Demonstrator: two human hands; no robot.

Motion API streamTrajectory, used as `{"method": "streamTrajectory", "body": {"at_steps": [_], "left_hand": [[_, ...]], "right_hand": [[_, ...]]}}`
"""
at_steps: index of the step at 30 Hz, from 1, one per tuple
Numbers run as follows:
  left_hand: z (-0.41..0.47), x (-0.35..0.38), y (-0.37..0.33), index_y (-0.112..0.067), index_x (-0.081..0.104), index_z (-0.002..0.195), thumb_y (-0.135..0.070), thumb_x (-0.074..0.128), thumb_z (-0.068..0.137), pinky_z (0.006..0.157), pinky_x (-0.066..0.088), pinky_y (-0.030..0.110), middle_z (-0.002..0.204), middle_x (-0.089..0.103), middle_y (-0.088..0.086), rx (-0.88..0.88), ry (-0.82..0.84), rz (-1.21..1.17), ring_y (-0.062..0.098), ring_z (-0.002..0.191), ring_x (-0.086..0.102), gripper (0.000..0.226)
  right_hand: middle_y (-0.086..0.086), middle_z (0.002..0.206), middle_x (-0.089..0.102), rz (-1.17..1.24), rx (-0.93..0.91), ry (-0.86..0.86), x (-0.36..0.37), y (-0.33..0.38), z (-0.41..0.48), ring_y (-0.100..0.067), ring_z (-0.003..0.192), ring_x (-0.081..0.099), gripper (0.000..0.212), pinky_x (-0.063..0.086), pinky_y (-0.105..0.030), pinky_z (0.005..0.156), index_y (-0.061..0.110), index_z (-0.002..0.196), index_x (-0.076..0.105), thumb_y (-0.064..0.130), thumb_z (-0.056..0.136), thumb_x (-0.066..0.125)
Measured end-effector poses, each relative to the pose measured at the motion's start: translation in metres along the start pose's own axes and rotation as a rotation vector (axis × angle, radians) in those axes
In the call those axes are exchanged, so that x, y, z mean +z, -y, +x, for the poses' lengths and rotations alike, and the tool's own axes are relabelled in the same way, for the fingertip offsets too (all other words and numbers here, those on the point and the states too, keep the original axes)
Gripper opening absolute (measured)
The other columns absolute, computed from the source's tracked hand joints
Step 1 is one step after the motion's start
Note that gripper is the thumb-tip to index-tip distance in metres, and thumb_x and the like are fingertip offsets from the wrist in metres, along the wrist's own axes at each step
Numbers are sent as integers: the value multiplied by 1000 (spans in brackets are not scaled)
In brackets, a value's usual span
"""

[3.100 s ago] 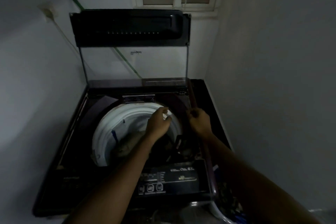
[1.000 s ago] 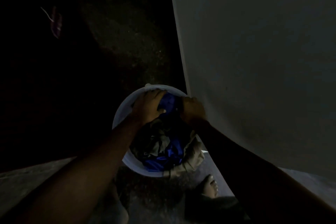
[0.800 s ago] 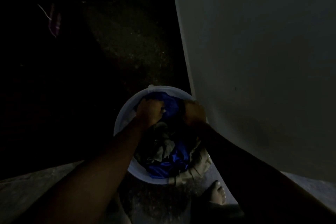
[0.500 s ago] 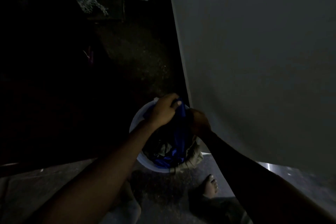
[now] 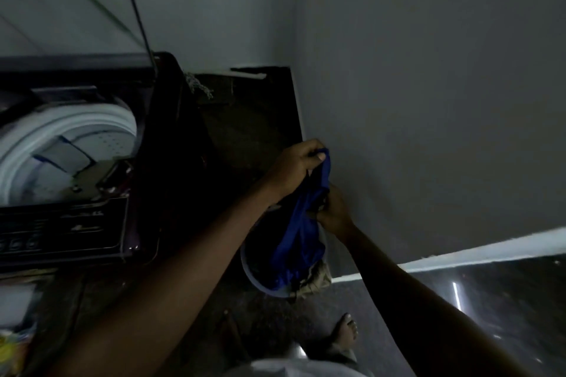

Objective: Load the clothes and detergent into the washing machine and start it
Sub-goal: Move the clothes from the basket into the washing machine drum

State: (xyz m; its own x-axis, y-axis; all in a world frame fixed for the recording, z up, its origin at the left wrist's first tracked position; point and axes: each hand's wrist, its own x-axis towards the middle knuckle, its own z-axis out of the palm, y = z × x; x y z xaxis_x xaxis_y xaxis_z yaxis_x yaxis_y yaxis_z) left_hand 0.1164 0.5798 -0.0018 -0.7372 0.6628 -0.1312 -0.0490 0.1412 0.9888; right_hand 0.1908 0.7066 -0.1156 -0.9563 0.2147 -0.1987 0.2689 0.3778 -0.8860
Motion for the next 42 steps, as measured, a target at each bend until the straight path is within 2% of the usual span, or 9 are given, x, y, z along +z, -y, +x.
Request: {"method": "streamTrajectory", "body": {"at_steps": [7, 10, 14, 19, 24, 27, 31, 35, 42], "left_hand": [[-23, -49, -30, -6, 61, 95, -2, 46, 98, 79, 46, 15, 91, 70, -2, 47, -161, -229, 1, 82, 61, 16], [-36, -92, 9, -5, 63, 102, -16, 41, 100, 97, 45, 28, 107, 63, 10, -179, -324, 310, 6, 94, 60, 25], [-56, -106, 46, -9, 52, 127, -15, 49, 96, 101, 37, 31, 133, 47, 10, -311, -163, 908, 24, 121, 47, 32], [-47, -51, 26, -19, 20, 154, -32, 87, 71, 113, 32, 24, 146, 38, -10, -133, 0, 379, 4, 134, 38, 108], [-17, -33, 16, -7, 66, 101, -11, 62, 86, 86, 57, 35, 96, 69, 16, -72, -345, 123, 30, 89, 65, 16], [-15, -39, -12, -22, 61, 99, 4, 49, 96, 69, 50, 10, 88, 62, -7, -10, -532, 29, 13, 83, 60, 29], [-12, -43, -40, -25, 65, 105, -9, 58, 97, 97, 52, 40, 109, 69, 2, 45, -545, -251, 25, 108, 64, 19], [-13, -33, -76, -22, 65, 110, -14, 58, 98, 90, 54, 36, 107, 70, 2, 143, -460, -462, 22, 104, 66, 16], [-23, -65, -90, -16, 63, 118, -17, 57, 99, 76, 56, 24, 106, 71, 1, 208, -542, -512, 15, 95, 68, 20]], "right_hand": [[-5, 114, 57, 129, 119, 73, 11, 21, -1, -16, 101, 60, 32, 44, -31, 91, 0, 127, 53, 7, 96, 53], [-16, 112, 60, 155, 70, -68, -3, 23, 2, -5, 84, 63, 27, 48, -27, 80, -7, 121, 56, -8, 95, 47], [-10, 99, 66, 86, -45, -203, -17, 63, 7, -21, 86, 62, 21, 48, -30, 74, 1, 105, 63, -4, 92, 48], [-12, 107, 69, -308, -246, -158, -16, 137, 18, -27, 92, 64, 42, 53, -33, 80, 8, 113, 64, -5, 79, 44], [-6, 104, 67, -224, -396, -119, -26, 191, 24, -19, 90, 61, 42, 46, -23, 74, 6, 111, 64, -12, 78, 43], [10, 110, 61, 27, -370, 114, -50, 189, 22, 1, 96, 58, 44, 44, -7, 83, 10, 124, 57, -8, 84, 60], [20, 130, 48, 85, -200, 168, -70, 148, 10, 5, 116, 48, 83, 39, -17, 101, 27, 139, 40, 15, 70, 84], [27, 132, 38, 67, -65, 363, -38, 107, 5, 5, 118, 40, 101, 36, -3, 90, 35, 142, 23, 15, 67, 87], [-7, 115, 63, 133, -4, 125, -12, 60, 18, -13, 98, 64, 27, 48, -7, 71, 17, 114, 59, 11, 89, 66]]}}
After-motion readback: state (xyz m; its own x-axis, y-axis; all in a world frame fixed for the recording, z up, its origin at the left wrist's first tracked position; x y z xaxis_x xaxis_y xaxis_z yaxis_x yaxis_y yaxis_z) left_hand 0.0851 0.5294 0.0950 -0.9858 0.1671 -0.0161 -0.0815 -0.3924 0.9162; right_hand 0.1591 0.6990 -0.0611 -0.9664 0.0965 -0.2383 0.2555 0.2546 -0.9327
